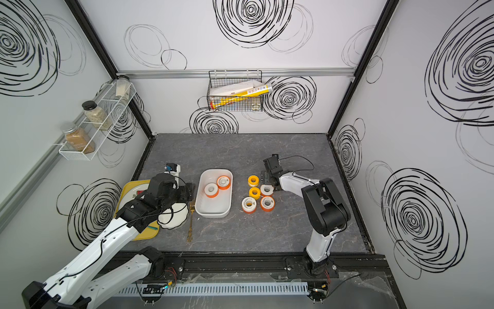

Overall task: Put the sealing tape into the storage box
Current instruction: Pick up the sealing tape at the center of the board.

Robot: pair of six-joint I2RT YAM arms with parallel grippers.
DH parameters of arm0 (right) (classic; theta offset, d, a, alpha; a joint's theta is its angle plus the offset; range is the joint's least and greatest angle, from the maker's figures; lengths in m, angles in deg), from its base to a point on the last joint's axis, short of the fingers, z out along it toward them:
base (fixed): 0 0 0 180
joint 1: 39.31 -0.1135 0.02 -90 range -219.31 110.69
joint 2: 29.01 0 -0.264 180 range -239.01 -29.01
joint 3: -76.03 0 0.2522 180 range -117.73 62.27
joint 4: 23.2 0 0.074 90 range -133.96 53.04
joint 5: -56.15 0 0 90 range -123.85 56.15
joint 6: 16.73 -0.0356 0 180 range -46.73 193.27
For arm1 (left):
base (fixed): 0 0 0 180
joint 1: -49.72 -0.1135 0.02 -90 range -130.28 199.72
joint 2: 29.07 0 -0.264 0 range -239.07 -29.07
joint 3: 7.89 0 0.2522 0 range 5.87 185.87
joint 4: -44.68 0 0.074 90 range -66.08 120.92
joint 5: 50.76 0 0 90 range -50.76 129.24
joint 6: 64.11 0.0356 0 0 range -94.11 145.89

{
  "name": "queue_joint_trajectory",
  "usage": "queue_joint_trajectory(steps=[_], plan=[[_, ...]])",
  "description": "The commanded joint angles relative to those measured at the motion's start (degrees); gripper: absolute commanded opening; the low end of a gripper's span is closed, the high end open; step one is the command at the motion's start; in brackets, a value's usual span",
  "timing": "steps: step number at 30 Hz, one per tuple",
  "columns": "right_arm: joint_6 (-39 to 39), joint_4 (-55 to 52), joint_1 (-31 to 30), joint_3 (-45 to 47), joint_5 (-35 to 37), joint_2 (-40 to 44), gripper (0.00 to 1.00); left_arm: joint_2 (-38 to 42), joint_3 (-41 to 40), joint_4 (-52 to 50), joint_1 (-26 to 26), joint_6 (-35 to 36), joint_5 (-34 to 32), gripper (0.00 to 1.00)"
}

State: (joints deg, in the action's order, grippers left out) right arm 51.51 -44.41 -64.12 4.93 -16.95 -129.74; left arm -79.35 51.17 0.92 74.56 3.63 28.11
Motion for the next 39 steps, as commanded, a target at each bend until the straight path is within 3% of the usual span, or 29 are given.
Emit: queue_joint_trajectory(steps=[1, 21, 39], plan=[[0.3, -0.8, 0.5, -1.2, -1.3, -1.3, 0.93, -0.2, -0.6, 2.0, -0.2, 0.7, 0.6, 0.83], [-0.1, -1.0, 0.6, -1.2, -1.1, -0.6, 0.66, -0.7, -0.7, 2.0, -0.2, 1.0, 1.2, 0.83], [-0.5, -3.3, -0.4, 1.4, -5.9, 12.9, 0.59, -1.3, -0.7, 2.0, -0.1, 1.0, 1.0, 0.83]])
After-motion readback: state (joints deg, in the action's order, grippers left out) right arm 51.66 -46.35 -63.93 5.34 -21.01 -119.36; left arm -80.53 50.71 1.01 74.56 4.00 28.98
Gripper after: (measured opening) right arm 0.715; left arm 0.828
